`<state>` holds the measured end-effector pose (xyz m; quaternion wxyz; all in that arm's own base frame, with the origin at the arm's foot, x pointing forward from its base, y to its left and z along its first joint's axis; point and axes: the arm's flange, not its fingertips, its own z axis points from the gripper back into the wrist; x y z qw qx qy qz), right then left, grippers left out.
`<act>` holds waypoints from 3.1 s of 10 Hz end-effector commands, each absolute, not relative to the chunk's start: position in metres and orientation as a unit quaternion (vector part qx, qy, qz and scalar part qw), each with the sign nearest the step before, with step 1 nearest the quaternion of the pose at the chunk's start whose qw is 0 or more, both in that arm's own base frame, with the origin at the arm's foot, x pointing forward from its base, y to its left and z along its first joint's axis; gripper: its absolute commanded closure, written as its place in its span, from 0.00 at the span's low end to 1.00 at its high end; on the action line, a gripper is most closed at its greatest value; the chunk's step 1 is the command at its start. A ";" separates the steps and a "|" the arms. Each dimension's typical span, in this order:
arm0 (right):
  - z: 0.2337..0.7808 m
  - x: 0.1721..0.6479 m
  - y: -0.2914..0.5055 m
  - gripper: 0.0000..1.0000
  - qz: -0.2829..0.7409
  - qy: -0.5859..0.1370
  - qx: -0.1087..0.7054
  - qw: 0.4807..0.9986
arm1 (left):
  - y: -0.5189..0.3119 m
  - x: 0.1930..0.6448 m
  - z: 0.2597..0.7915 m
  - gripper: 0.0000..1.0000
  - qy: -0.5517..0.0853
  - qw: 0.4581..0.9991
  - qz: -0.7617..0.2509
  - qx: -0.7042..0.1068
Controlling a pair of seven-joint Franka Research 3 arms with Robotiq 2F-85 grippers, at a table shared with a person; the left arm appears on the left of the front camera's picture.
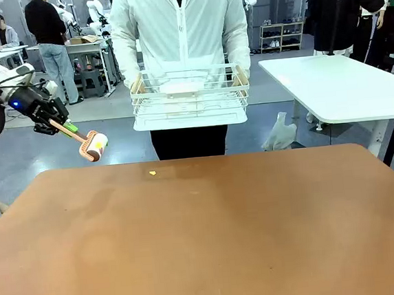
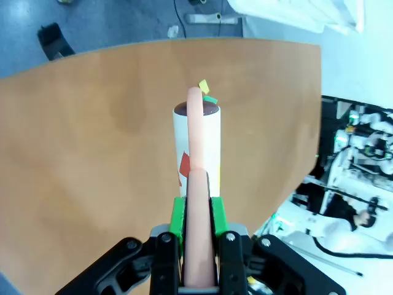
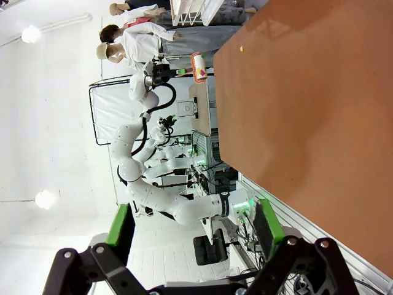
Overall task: Clean the table.
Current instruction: Clean the table with the Lint Roller when the human lifts the Dish drying rack.
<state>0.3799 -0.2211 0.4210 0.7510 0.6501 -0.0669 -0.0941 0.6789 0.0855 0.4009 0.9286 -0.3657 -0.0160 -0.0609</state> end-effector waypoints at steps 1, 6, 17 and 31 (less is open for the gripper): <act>0.424 0.380 -0.221 0.00 -0.096 -0.066 0.648 0.753 | 0.082 0.712 0.393 0.79 -0.019 0.936 -0.056 -0.347; 0.424 0.380 -0.221 0.00 -0.096 -0.066 0.648 0.753 | 0.082 0.730 0.363 0.79 -0.007 0.941 -0.029 -0.337; 0.424 0.380 -0.221 0.00 -0.096 -0.066 0.648 0.753 | 0.076 0.727 0.285 0.79 0.040 0.945 0.000 -0.326; 0.424 0.380 -0.221 0.00 -0.096 -0.066 0.648 0.753 | -0.060 0.717 0.237 0.79 0.054 0.949 -0.006 -0.311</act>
